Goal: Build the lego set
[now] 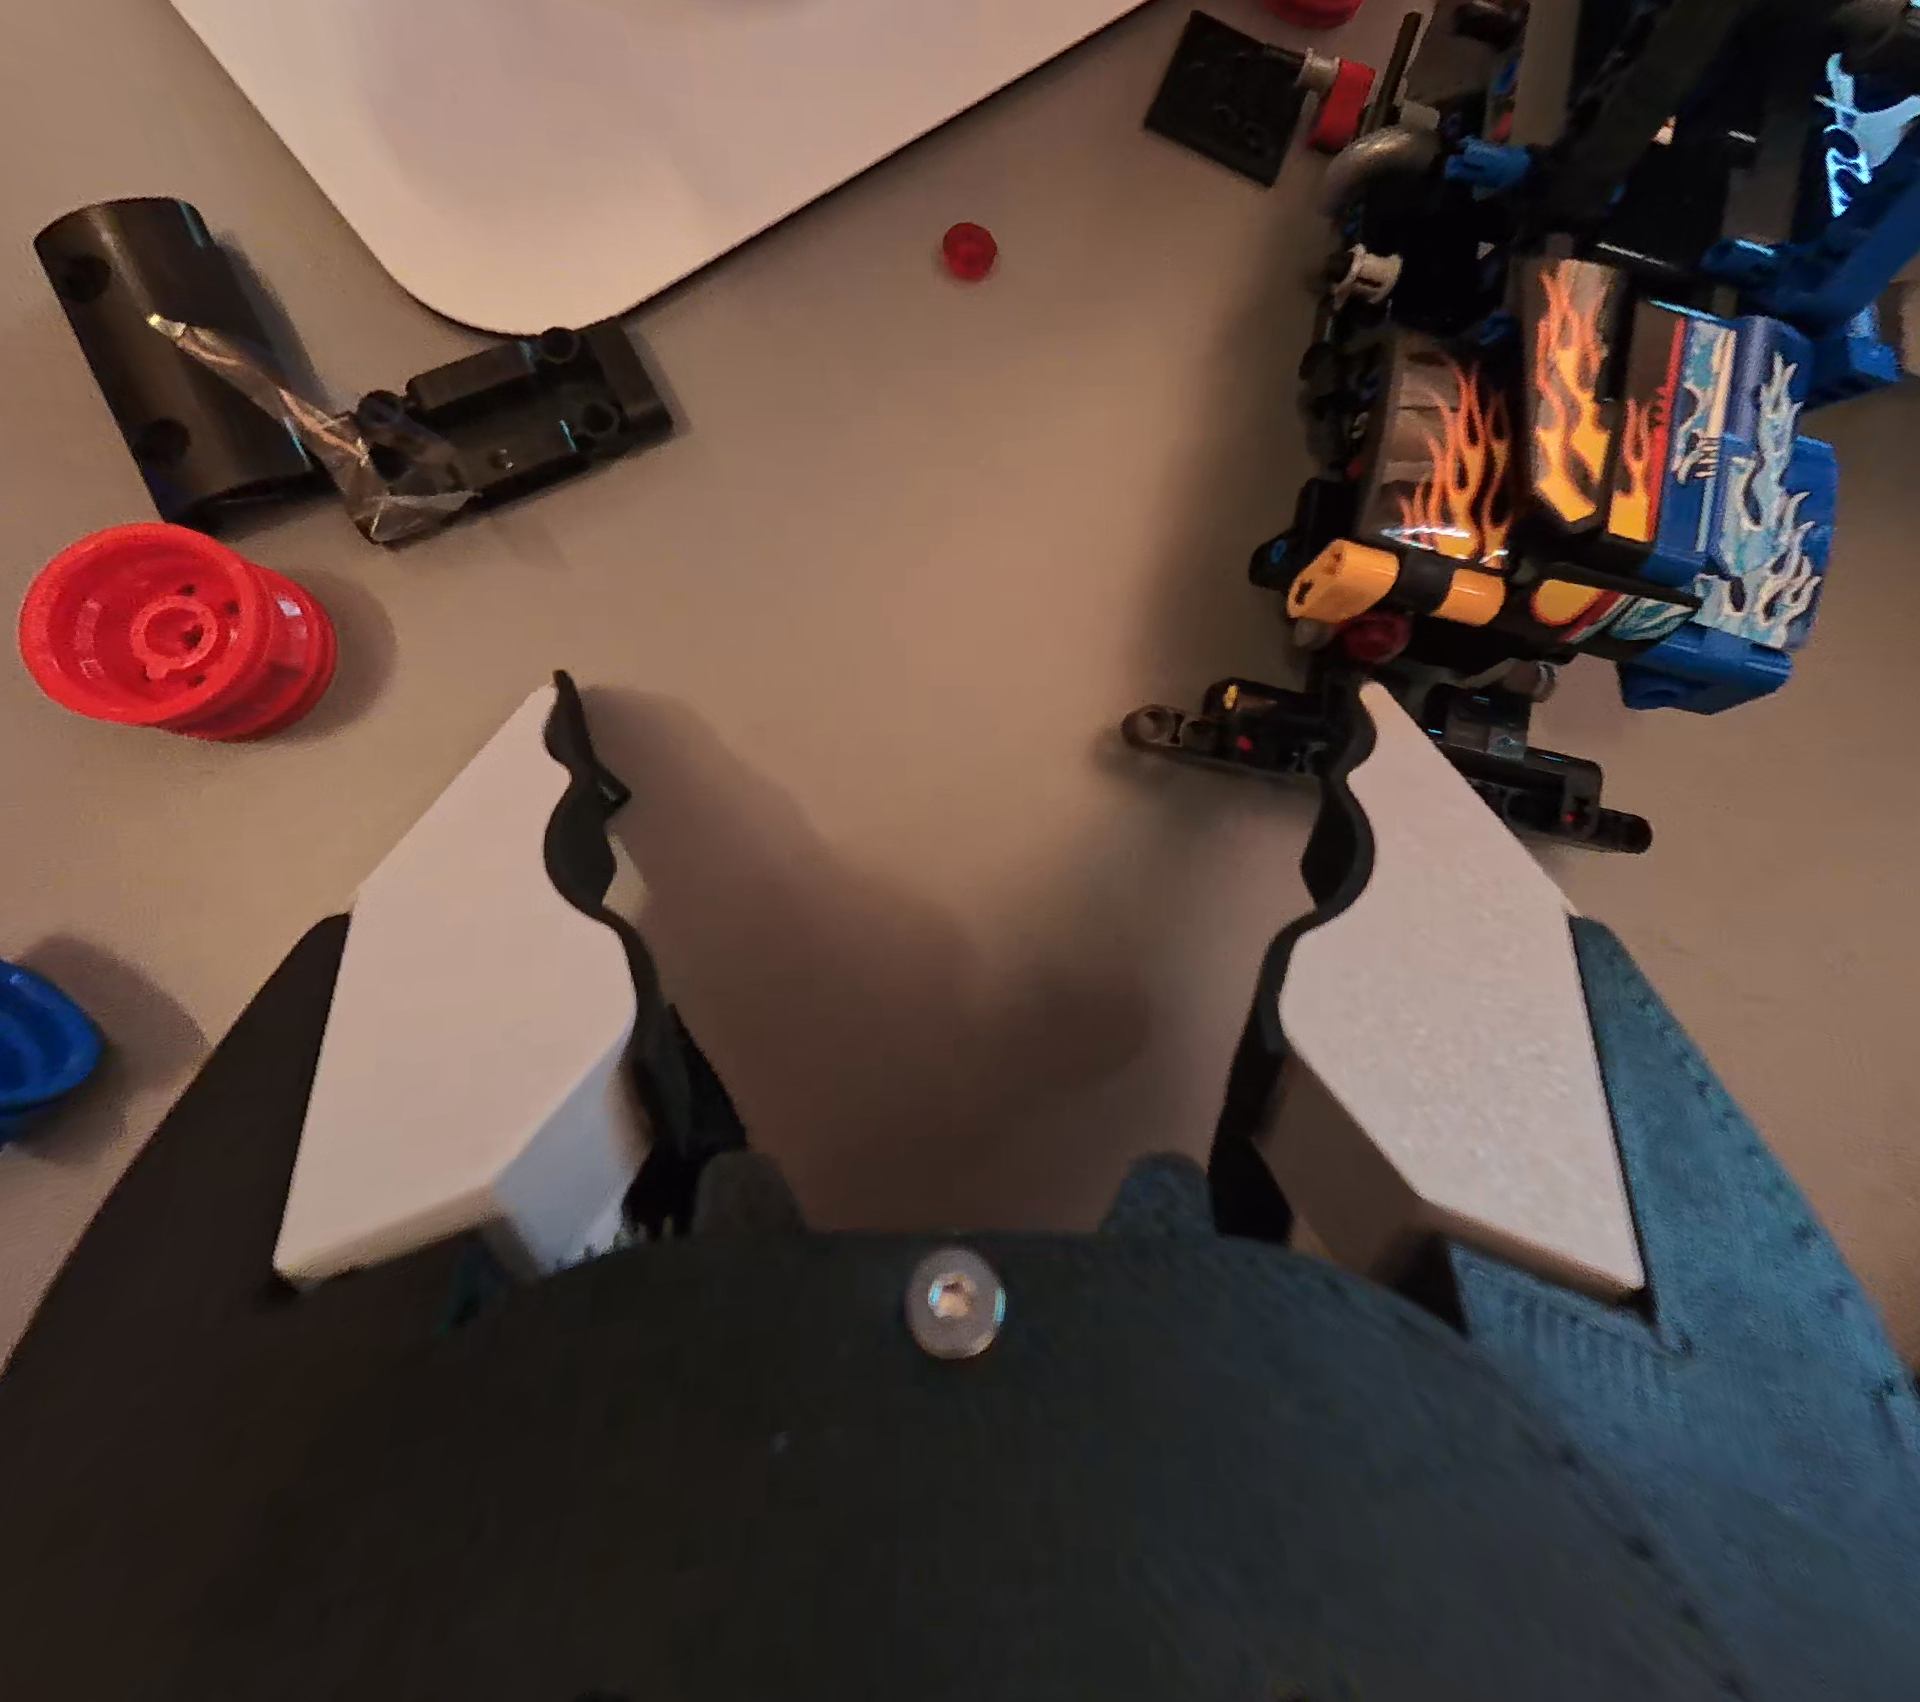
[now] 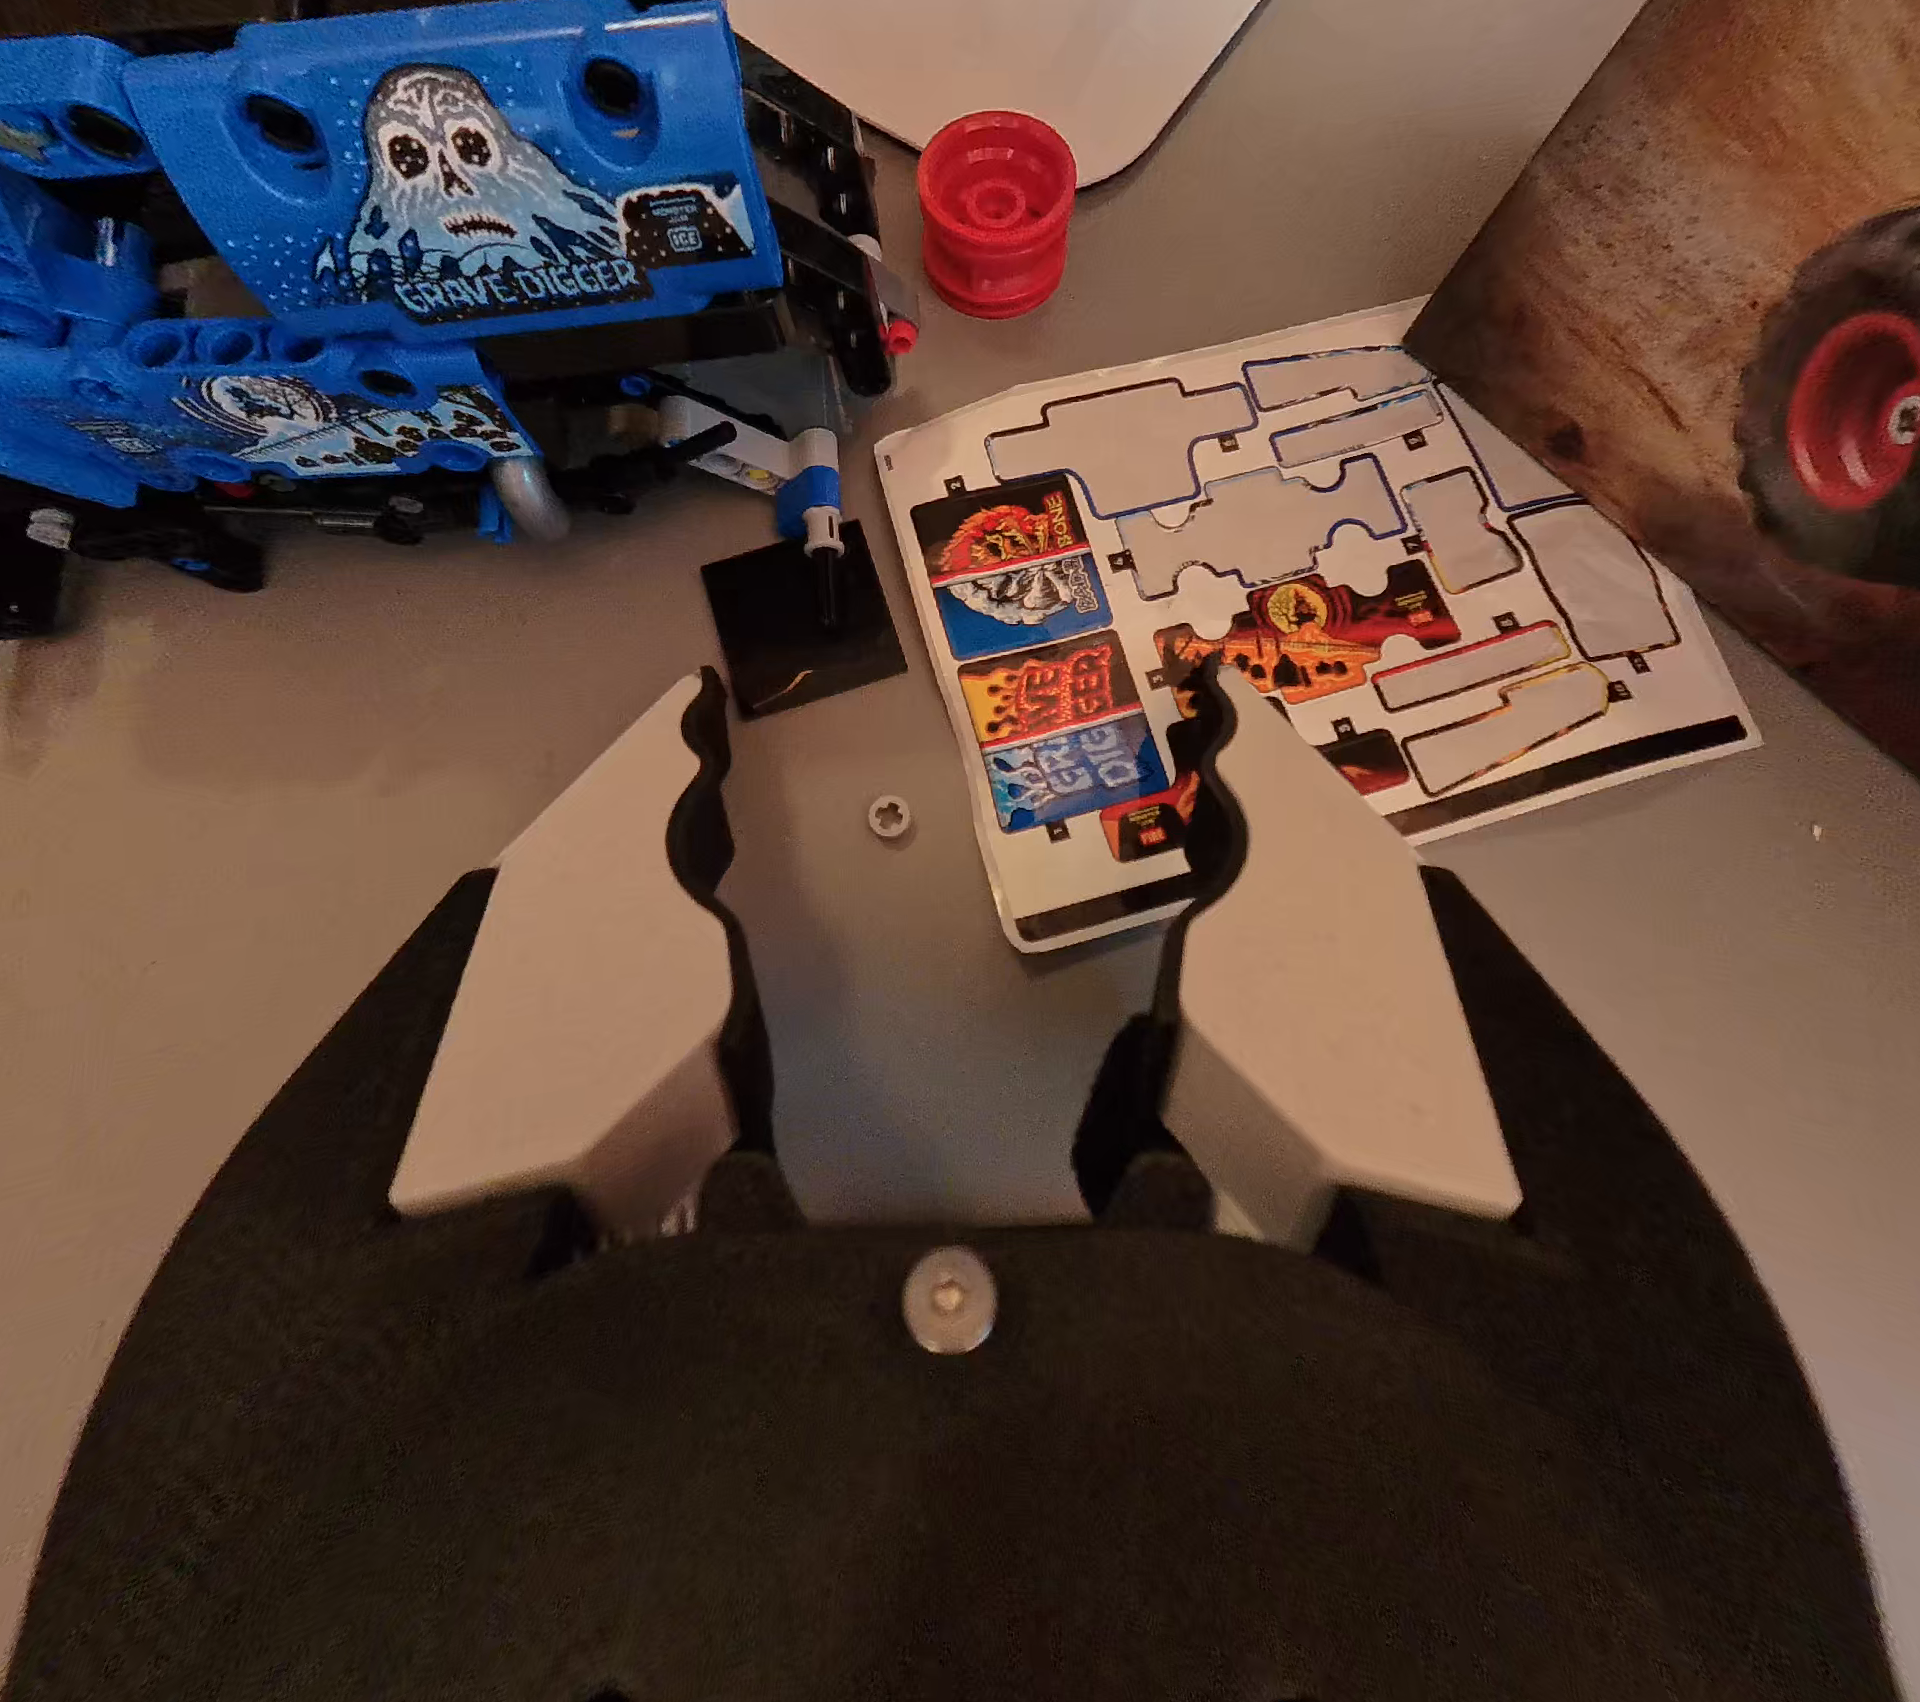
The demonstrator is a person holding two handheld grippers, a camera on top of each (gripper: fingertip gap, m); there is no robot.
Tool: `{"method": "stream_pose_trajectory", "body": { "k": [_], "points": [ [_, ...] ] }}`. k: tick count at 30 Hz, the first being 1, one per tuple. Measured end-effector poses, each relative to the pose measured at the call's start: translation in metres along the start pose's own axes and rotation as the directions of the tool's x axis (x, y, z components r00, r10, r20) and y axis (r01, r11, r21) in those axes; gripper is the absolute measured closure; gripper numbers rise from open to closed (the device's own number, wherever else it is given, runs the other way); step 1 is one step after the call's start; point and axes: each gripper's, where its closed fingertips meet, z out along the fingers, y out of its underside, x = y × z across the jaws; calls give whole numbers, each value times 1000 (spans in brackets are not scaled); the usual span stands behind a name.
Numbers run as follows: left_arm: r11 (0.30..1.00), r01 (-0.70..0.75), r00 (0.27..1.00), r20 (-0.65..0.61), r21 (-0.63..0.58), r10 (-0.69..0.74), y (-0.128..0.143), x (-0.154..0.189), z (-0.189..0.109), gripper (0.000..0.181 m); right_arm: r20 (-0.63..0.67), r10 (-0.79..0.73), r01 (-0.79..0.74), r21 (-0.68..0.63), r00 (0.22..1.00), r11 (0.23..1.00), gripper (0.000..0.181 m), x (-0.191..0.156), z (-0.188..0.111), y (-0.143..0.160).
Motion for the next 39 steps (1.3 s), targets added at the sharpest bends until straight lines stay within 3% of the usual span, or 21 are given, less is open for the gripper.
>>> {"method": "stream_pose_trajectory", "body": {
  "k": [5,7,39],
  "points": [
    [1000,10,1000,19,-6,-10,3,-1,-1,39,2,0,0,-1,1000,1000,92,0,0,0],
    [999,38,997,67,-20,-36,6,-10,-1,24,1,-1,1,-1,1000,1000,92,0,0,0],
    [999,14,997,76,-41,-11,16,-9,-6,23,1,-1,1,0,1000,1000,92,0,0,0]
  ]
}}
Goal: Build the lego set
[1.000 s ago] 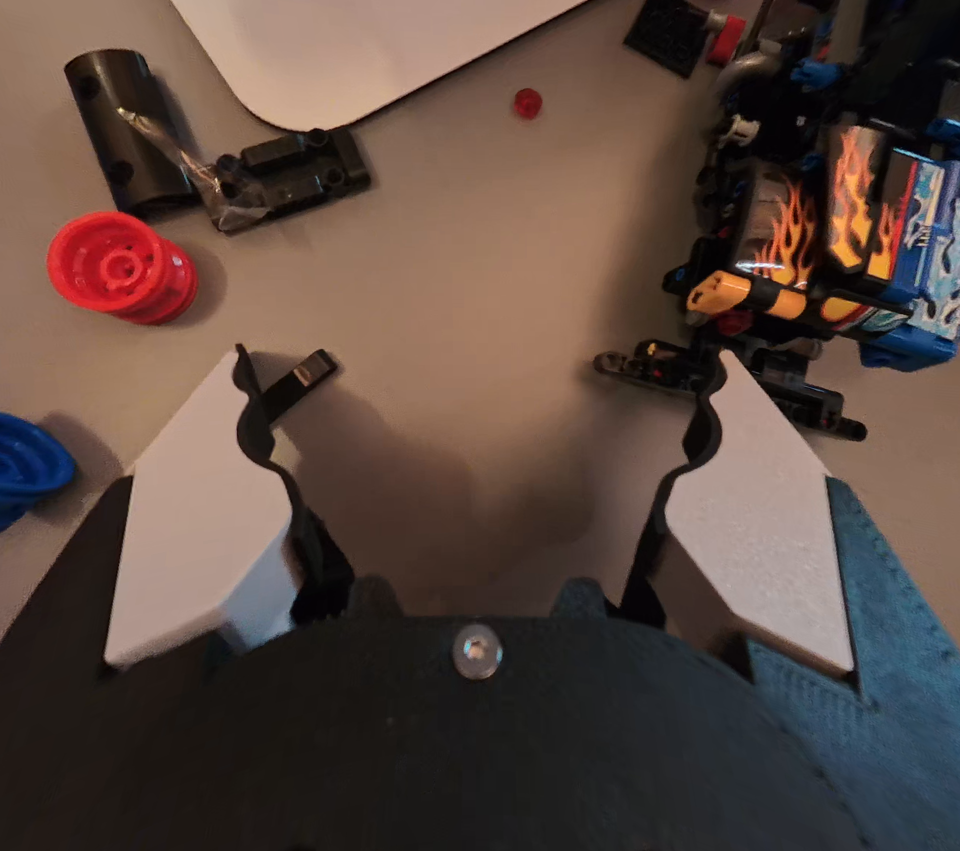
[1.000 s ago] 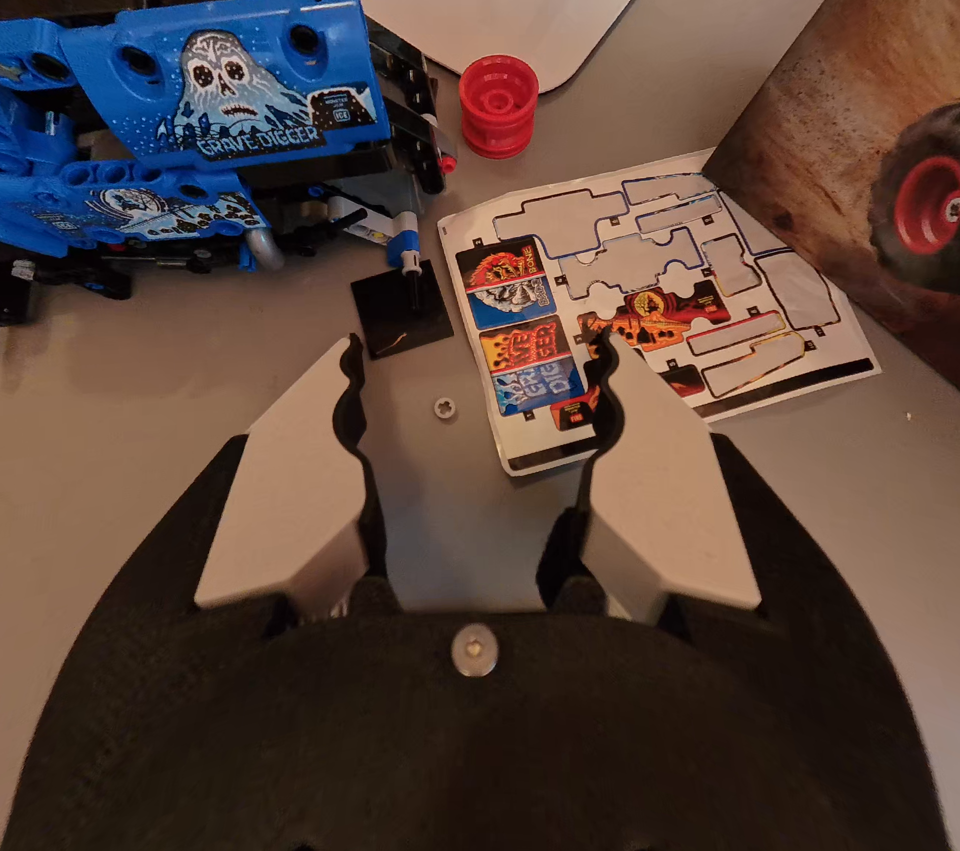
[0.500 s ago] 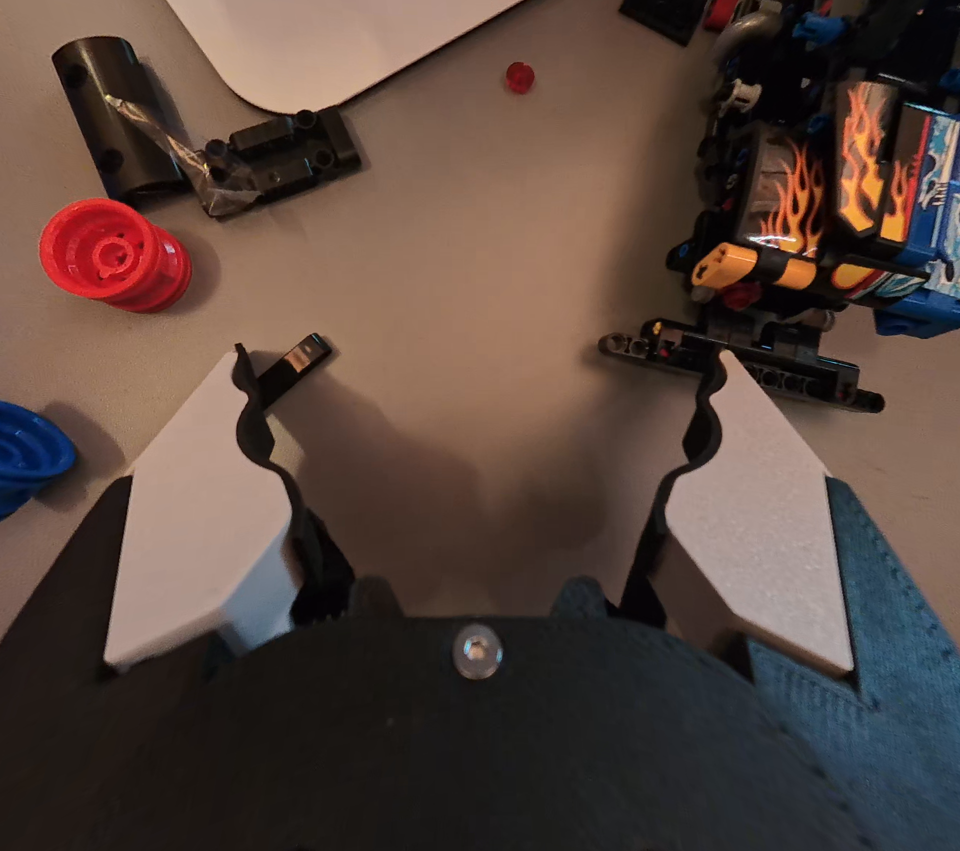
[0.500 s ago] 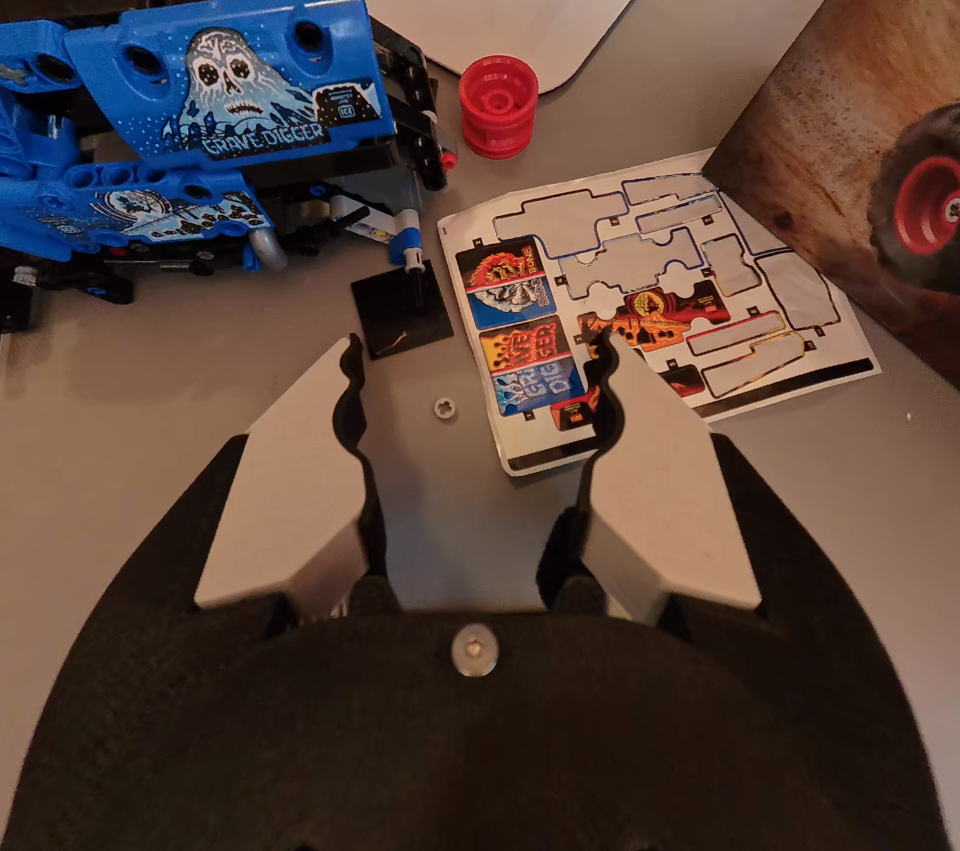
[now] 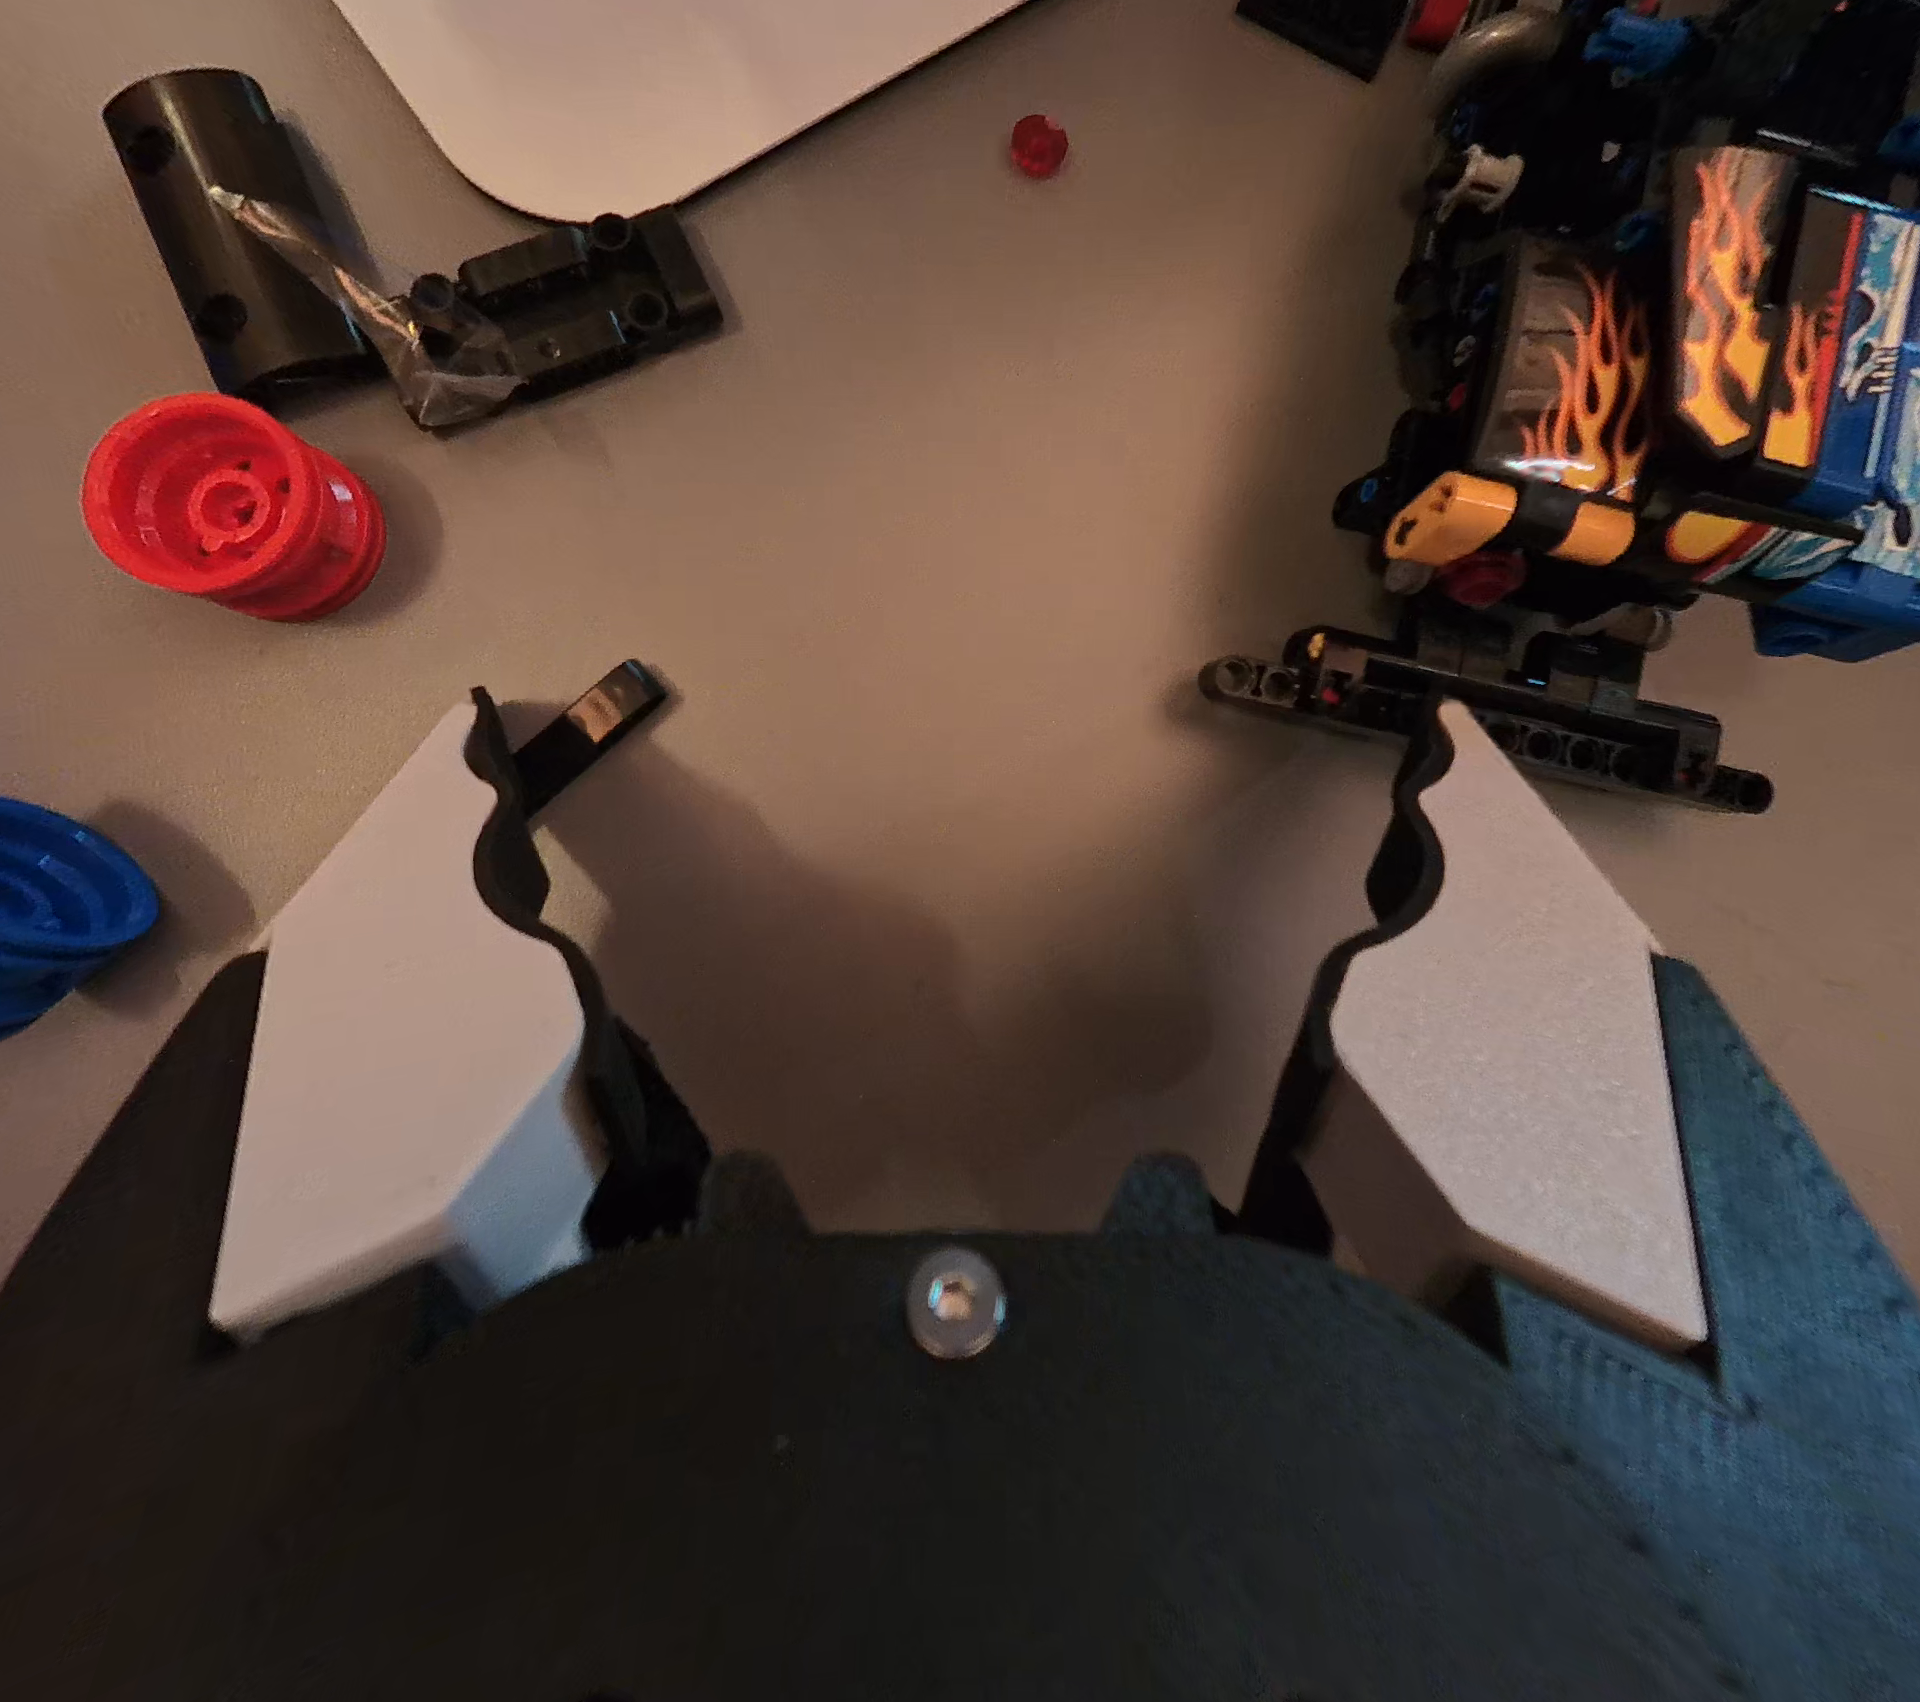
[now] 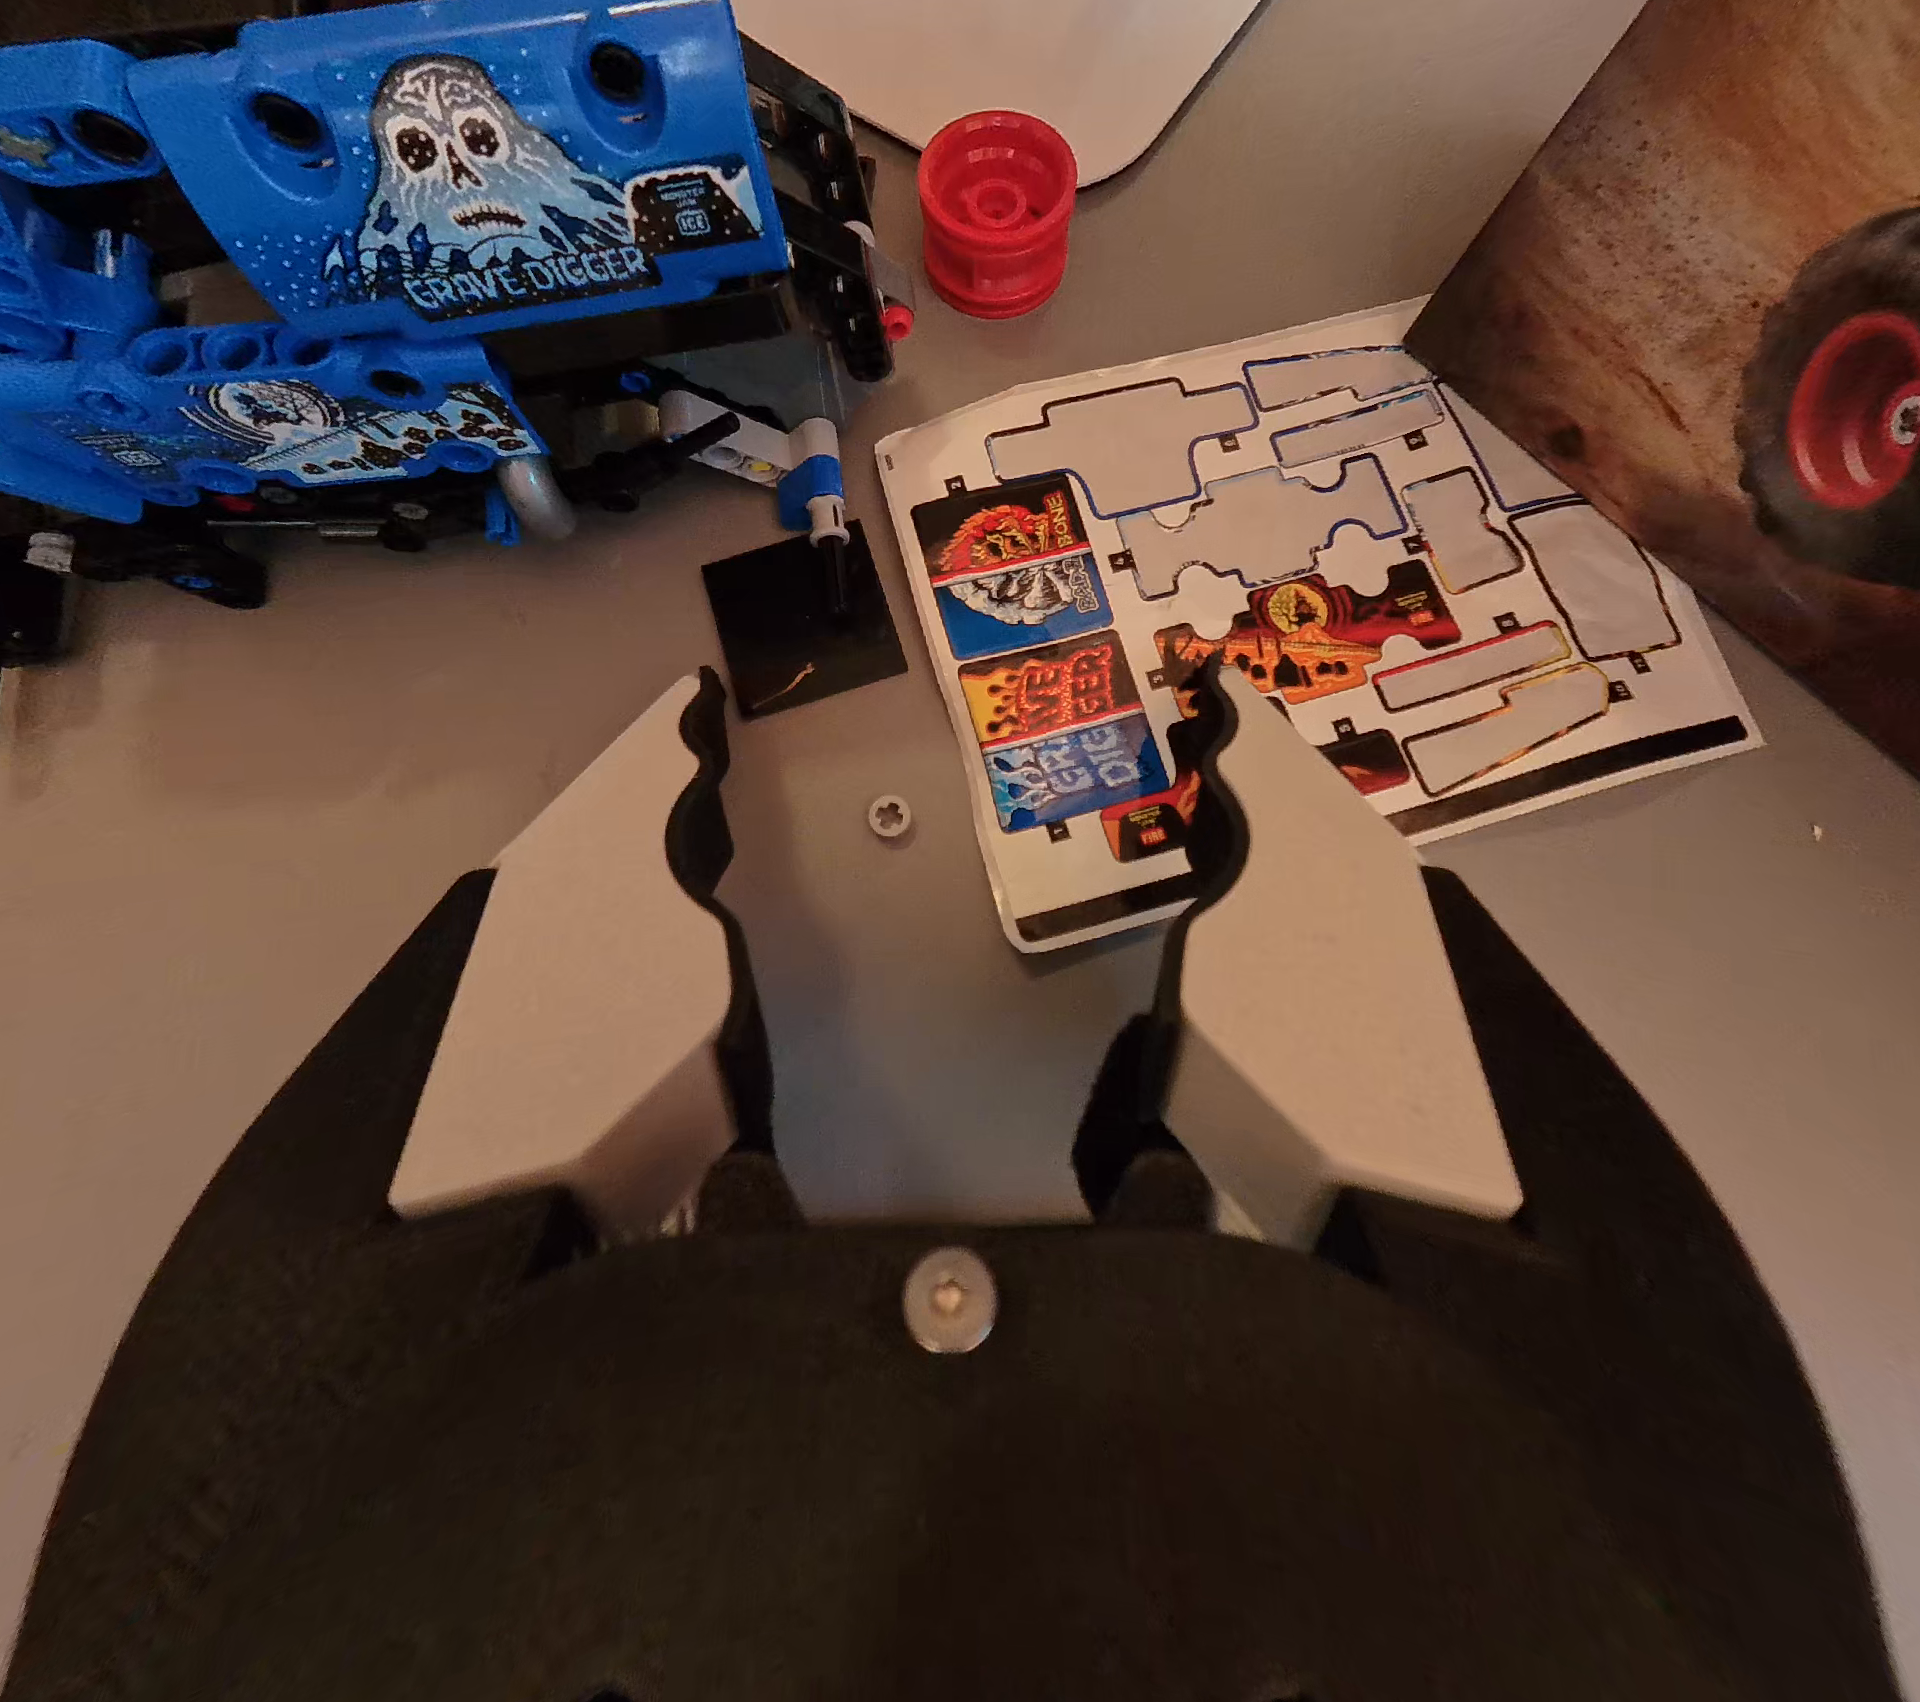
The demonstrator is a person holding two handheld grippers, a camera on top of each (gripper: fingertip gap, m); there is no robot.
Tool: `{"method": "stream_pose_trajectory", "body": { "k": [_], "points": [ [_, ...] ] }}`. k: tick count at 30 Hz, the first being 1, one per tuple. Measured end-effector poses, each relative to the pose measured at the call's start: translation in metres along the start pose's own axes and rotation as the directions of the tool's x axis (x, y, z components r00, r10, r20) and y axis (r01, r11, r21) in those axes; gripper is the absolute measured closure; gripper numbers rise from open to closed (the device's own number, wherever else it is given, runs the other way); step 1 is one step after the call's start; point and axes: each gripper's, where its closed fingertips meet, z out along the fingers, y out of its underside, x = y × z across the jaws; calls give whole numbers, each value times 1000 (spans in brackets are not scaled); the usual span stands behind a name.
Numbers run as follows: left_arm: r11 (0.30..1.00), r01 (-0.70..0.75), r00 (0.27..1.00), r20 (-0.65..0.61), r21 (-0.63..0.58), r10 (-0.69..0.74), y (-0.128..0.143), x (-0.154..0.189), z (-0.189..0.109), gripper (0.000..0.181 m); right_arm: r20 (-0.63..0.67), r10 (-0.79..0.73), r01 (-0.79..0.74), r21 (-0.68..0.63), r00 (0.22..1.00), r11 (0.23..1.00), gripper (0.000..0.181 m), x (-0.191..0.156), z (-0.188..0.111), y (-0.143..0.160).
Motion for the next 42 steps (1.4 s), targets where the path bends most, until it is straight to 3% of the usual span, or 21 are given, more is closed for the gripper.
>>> {"method": "stream_pose_trajectory", "body": {
  "k": [10,15,18,20,27,42],
  "points": [
    [991,132,986,109,-13,-130,13,-27,-13,23,6,-4,4,-1,1000,1000,90,0,1,0],
    [987,147,985,102,-69,-140,23,-25,-28,65,5,-5,5,-1,1000,1000,89,0,1,0],
    [990,129,983,134,-48,-122,33,-31,-35,69,5,-6,6,-1,1000,1000,89,0,1,0],
    [997,68,984,170,-47,-59,42,-36,-37,65,4,-6,6,-1,1000,1000,89,0,1,0],
    [994,73,977,196,86,-89,43,-55,-33,25,-1,-3,3,-2,1000,1000,88,1,1,0],
    [993,76,976,198,88,-92,42,-56,-31,22,-5,-2,2,-7,1000,1000,79,1,3,-1]
  ]
}}
